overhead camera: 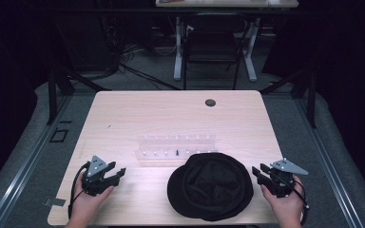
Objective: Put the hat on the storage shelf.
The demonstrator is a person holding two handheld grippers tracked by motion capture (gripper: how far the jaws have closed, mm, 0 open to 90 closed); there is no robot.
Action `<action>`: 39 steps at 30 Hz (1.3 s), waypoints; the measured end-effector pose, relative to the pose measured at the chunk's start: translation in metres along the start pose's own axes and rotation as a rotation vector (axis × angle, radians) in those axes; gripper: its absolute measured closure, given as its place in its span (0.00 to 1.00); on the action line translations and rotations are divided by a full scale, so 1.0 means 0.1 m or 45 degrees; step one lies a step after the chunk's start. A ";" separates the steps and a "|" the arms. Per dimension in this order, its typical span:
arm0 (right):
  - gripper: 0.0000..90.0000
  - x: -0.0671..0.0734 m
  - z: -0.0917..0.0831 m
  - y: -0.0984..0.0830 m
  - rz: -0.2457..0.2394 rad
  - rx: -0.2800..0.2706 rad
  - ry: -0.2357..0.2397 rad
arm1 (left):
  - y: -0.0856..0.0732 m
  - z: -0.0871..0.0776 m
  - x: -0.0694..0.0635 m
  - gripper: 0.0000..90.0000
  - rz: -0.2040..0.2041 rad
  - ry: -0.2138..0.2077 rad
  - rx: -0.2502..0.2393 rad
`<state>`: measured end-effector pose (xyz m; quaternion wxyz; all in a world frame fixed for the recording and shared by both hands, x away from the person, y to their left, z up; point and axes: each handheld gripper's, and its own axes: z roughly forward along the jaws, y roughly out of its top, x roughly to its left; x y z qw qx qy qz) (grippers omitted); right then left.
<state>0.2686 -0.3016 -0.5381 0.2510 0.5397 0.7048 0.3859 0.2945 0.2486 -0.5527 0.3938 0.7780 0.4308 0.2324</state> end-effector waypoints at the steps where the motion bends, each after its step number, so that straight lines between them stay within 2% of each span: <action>1: 0.69 0.00 0.00 0.00 0.000 0.000 0.000 | 0.00 0.00 0.00 0.57 0.000 0.000 0.000; 4: 0.72 0.01 -0.03 0.03 0.028 0.033 0.007 | 0.00 -0.01 0.00 0.57 -0.014 -0.005 0.003; 9: 0.71 0.06 0.00 0.10 0.067 0.169 0.044 | 0.00 0.03 -0.01 0.57 -0.064 -0.047 0.016; 12: 0.71 0.08 -0.01 0.16 0.092 0.206 0.064 | -0.01 0.05 -0.01 0.57 -0.071 -0.064 0.035; 13: 0.71 0.09 -0.01 0.18 0.102 0.208 0.069 | -0.01 0.04 -0.02 0.57 -0.066 -0.062 0.048; 19: 0.71 0.07 -0.05 0.31 0.128 0.256 0.111 | -0.01 0.03 -0.02 0.56 -0.035 -0.050 0.037; 24: 0.70 0.07 -0.07 0.49 0.135 0.360 0.140 | 0.00 0.01 -0.01 0.56 -0.053 -0.071 0.039; 25: 0.70 0.07 -0.07 0.49 0.135 0.360 0.140 | 0.00 0.01 -0.01 0.56 -0.053 -0.071 0.039; 26: 0.69 0.08 -0.06 0.54 0.126 0.394 0.151 | 0.00 0.01 -0.02 0.56 -0.031 -0.065 0.061; 27: 0.69 0.08 -0.06 0.54 0.126 0.394 0.151 | 0.00 0.01 -0.02 0.56 -0.031 -0.065 0.061; 30: 0.69 0.11 -0.01 0.61 0.119 0.464 0.164 | -0.01 0.03 -0.04 0.56 -0.023 -0.065 0.061; 34: 0.63 0.13 0.02 0.68 0.128 0.489 0.182 | 0.00 0.03 -0.04 0.56 -0.023 -0.073 0.055; 39: 0.60 0.14 0.07 0.75 0.123 0.509 0.174 | -0.01 0.03 -0.04 0.56 -0.024 -0.076 0.054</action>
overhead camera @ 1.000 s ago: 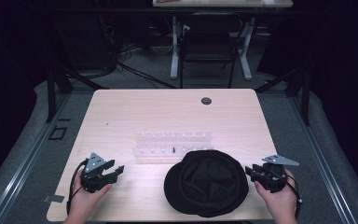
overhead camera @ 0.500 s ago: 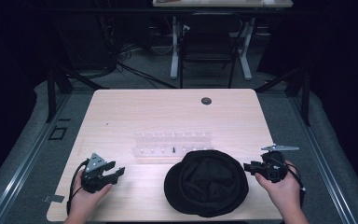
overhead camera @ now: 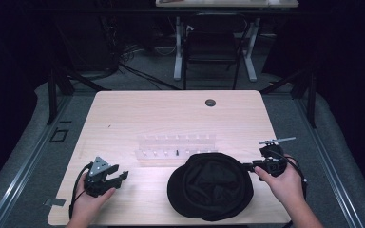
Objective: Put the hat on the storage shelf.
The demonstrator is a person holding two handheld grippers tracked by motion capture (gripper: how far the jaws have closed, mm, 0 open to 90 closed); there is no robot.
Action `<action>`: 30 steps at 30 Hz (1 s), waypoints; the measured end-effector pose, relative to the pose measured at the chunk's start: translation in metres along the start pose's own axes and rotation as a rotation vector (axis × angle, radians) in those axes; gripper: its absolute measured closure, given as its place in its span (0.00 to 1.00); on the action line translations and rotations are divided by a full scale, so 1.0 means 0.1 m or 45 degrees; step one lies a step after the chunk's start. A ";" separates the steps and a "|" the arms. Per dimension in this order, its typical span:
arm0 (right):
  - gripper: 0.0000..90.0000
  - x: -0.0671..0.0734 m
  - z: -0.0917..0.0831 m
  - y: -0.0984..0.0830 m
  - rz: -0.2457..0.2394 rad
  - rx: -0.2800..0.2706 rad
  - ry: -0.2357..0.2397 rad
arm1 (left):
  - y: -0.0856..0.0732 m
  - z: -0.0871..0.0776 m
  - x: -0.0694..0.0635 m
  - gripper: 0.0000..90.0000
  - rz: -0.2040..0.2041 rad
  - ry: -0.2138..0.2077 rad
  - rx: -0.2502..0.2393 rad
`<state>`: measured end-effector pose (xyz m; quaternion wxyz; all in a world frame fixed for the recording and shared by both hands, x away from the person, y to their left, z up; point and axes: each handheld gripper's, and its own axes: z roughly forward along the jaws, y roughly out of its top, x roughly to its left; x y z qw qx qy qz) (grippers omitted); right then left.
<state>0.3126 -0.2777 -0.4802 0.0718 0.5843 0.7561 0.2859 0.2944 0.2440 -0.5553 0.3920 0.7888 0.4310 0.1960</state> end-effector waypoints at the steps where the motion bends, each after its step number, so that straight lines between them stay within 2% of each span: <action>1: 0.60 0.00 0.01 0.02 -0.008 0.006 -0.007 | 0.00 0.00 0.00 0.56 0.002 -0.001 -0.002; 4: 0.59 -0.01 0.03 0.04 -0.009 0.018 -0.015 | 0.00 0.01 -0.01 0.56 0.007 -0.001 0.003; 6: 0.58 -0.03 0.05 0.06 0.016 0.015 -0.011 | 0.00 0.01 -0.01 0.56 0.010 -0.005 0.001; 9: 0.60 -0.04 0.06 0.07 0.011 0.027 -0.015 | 0.00 0.01 -0.01 0.56 0.010 -0.004 0.000; 13: 0.71 -0.04 0.08 0.09 -0.032 0.090 -0.025 | 0.00 0.01 -0.01 0.56 0.010 -0.003 -0.002; 15: 0.74 -0.03 0.09 0.11 -0.016 0.097 -0.008 | 0.00 0.01 -0.01 0.56 0.011 -0.005 0.002; 16: 0.74 -0.03 0.09 0.11 -0.016 0.097 -0.008 | 0.00 0.01 -0.01 0.56 0.011 -0.005 0.002; 17: 0.76 -0.02 0.11 0.13 -0.029 0.130 -0.016 | 0.00 0.02 -0.01 0.55 0.013 -0.006 0.002; 21: 0.76 -0.01 0.14 0.16 -0.045 0.183 -0.033 | 0.00 0.02 -0.02 0.55 0.016 -0.006 0.003; 26: 0.76 -0.01 0.19 0.19 -0.063 0.248 -0.012 | 0.00 0.02 -0.02 0.55 0.016 -0.008 0.004; 30: 0.76 -0.02 0.25 0.19 -0.075 0.295 -0.022 | 0.00 0.02 -0.02 0.55 0.016 -0.009 0.003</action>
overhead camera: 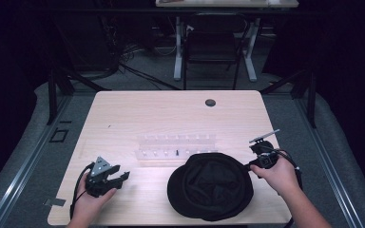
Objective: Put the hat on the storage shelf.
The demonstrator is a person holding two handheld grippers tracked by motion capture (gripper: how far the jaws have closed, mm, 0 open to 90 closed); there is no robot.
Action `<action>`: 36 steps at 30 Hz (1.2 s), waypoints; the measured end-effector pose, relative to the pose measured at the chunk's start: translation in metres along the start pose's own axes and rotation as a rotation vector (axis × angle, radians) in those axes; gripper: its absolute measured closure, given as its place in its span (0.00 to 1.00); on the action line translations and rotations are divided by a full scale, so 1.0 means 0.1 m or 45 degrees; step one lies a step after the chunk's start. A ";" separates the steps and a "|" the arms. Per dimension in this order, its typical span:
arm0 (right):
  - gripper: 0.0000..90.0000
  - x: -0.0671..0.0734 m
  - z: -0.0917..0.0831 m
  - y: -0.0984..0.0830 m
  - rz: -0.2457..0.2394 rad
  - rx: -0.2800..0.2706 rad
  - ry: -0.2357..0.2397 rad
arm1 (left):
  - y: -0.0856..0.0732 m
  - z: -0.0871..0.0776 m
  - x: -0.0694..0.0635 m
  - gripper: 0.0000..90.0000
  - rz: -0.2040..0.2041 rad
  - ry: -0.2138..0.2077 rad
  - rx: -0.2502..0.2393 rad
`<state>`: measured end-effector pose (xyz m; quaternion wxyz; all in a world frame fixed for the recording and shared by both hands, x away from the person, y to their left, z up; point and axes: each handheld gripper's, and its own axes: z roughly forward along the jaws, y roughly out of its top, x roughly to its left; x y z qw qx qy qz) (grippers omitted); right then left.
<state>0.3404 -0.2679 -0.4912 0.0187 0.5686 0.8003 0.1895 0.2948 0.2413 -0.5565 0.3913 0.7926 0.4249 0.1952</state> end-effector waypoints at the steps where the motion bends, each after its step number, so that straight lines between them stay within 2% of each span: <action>1: 0.75 0.00 0.01 0.00 0.001 0.008 -0.004 | 0.00 0.00 0.00 0.55 0.004 -0.002 0.001; 9: 0.75 -0.01 0.12 0.04 -0.025 0.064 0.014 | 0.00 0.00 0.00 0.55 0.001 -0.005 0.015; 13: 0.78 -0.01 0.16 0.03 0.006 0.048 0.019 | 0.00 0.01 0.00 0.55 -0.002 -0.010 0.012; 14: 0.79 -0.02 0.16 0.05 -0.008 0.088 0.025 | 0.00 0.01 0.00 0.55 -0.007 -0.013 0.011; 15: 0.78 -0.03 0.16 0.05 -0.007 0.092 0.023 | 0.00 0.01 0.00 0.55 -0.006 -0.013 0.011; 18: 0.77 -0.05 0.18 0.04 0.021 0.081 0.029 | 0.00 0.00 -0.01 0.55 -0.006 -0.013 0.019; 20: 0.79 -0.07 0.19 0.05 0.027 0.100 0.048 | 0.00 0.00 -0.01 0.55 -0.005 -0.014 0.020; 26: 0.88 -0.07 0.21 0.04 0.048 0.107 0.065 | 0.00 0.01 -0.01 0.55 -0.005 -0.016 0.014; 27: 0.93 -0.07 0.20 0.03 0.053 0.131 0.074 | 0.00 0.01 -0.01 0.55 -0.005 -0.015 0.013; 28: 0.93 -0.07 0.20 0.03 0.053 0.131 0.074 | 0.00 0.01 -0.01 0.55 -0.005 -0.015 0.013; 29: 0.94 -0.06 0.20 0.02 0.076 0.115 0.075 | 0.00 0.01 -0.01 0.55 -0.005 -0.015 0.013; 32: 0.96 -0.08 0.16 -0.01 0.100 0.166 0.079 | 0.00 0.01 -0.01 0.55 -0.003 -0.014 0.015; 33: 0.96 -0.09 0.14 -0.01 0.079 0.205 0.071 | 0.00 0.01 -0.01 0.55 -0.003 -0.014 0.014; 34: 0.96 -0.09 0.13 -0.02 0.090 0.216 0.073 | 0.00 0.01 -0.01 0.55 -0.003 -0.014 0.014; 35: 0.96 -0.08 0.15 -0.05 0.129 0.184 0.072 | 0.00 0.01 -0.02 0.55 -0.005 -0.014 0.013; 36: 0.96 -0.09 0.13 -0.06 0.123 0.207 0.071 | 0.00 0.01 -0.02 0.55 -0.004 -0.013 0.012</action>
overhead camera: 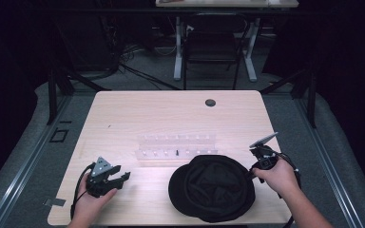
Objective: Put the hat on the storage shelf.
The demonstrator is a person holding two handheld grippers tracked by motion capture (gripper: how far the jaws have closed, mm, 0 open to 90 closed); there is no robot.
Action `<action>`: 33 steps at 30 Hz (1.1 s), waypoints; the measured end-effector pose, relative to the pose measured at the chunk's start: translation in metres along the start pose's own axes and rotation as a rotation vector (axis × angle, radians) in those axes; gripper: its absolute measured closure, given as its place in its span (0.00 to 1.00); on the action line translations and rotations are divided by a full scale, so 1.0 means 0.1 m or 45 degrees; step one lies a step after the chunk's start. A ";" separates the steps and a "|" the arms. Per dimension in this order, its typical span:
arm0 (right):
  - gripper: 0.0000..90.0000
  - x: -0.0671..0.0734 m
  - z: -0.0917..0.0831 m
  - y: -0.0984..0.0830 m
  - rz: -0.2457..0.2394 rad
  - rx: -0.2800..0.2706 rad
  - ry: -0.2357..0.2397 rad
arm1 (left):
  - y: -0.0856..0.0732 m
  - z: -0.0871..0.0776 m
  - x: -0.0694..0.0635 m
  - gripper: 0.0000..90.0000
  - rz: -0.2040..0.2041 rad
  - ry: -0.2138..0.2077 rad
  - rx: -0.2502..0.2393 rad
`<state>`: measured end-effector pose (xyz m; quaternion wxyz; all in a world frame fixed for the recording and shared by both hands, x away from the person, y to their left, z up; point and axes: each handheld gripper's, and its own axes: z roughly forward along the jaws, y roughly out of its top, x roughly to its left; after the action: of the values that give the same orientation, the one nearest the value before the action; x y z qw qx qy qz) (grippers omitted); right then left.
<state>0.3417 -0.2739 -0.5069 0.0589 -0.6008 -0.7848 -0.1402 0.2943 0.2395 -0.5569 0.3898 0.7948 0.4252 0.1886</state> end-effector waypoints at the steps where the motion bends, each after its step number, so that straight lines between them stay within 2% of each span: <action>1: 0.96 -0.01 -0.01 -0.01 -0.003 0.019 -0.003 | 0.00 0.00 0.00 0.55 0.000 0.000 0.001; 2: 0.96 -0.01 -0.01 -0.01 -0.003 0.019 -0.003 | 0.00 0.00 0.00 0.55 0.000 0.000 0.001; 4: 0.96 -0.01 0.01 -0.07 0.069 -0.008 0.015 | 0.00 0.01 0.00 0.55 0.003 0.000 -0.005; 5: 0.96 -0.01 0.00 -0.08 0.075 0.024 0.008 | 0.00 0.01 0.00 0.55 0.004 0.000 -0.004; 7: 0.95 -0.02 0.02 -0.11 0.096 0.042 0.014 | 0.00 0.01 0.00 0.55 0.006 -0.001 -0.002; 9: 0.94 -0.05 0.01 -0.11 0.079 0.098 0.024 | 0.00 0.01 0.00 0.55 0.004 -0.001 -0.004; 11: 0.93 -0.06 0.03 -0.12 0.115 0.091 0.041 | 0.00 0.01 -0.01 0.55 0.004 -0.001 -0.005; 14: 0.90 -0.10 0.05 -0.12 0.113 0.111 0.061 | 0.00 0.01 0.00 0.55 0.004 0.000 -0.005; 16: 0.88 -0.11 0.09 -0.12 0.142 0.094 0.083 | 0.00 0.01 0.00 0.55 0.004 0.000 -0.005; 17: 0.86 -0.13 0.09 -0.12 0.127 0.112 0.071 | 0.00 0.01 0.00 0.55 0.005 0.000 -0.005; 18: 0.86 -0.12 0.14 -0.14 0.180 0.049 0.089 | 0.00 0.01 -0.01 0.55 0.005 -0.001 -0.005; 21: 0.84 -0.18 0.16 -0.13 0.155 0.097 0.108 | 0.00 0.01 -0.01 0.55 0.005 0.000 -0.006; 23: 0.83 -0.19 0.17 -0.14 0.167 0.088 0.114 | 0.00 0.01 -0.01 0.55 0.008 0.000 -0.002; 24: 0.82 -0.22 0.19 -0.14 0.182 0.079 0.159 | 0.00 0.01 -0.01 0.55 0.008 0.001 -0.002; 25: 0.82 -0.22 0.21 -0.16 0.227 0.032 0.183 | 0.00 0.01 -0.01 0.55 0.009 0.001 -0.001; 26: 0.82 -0.22 0.21 -0.16 0.227 0.032 0.183 | 0.00 0.01 -0.01 0.55 0.009 0.001 -0.001; 28: 0.83 -0.25 0.23 -0.17 0.226 0.038 0.221 | 0.00 0.02 -0.01 0.55 0.009 0.001 0.000; 30: 0.85 -0.26 0.22 -0.17 0.195 0.070 0.223 | 0.00 0.02 -0.01 0.55 0.011 0.003 0.003; 33: 0.90 -0.25 0.24 -0.17 0.213 0.058 0.239 | 0.00 0.02 -0.01 0.55 0.007 0.002 0.001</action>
<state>0.3338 -0.2941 -0.5387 0.1572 -0.6470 -0.7259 -0.1725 0.2946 0.2377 -0.5580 0.3886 0.7960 0.4233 0.1903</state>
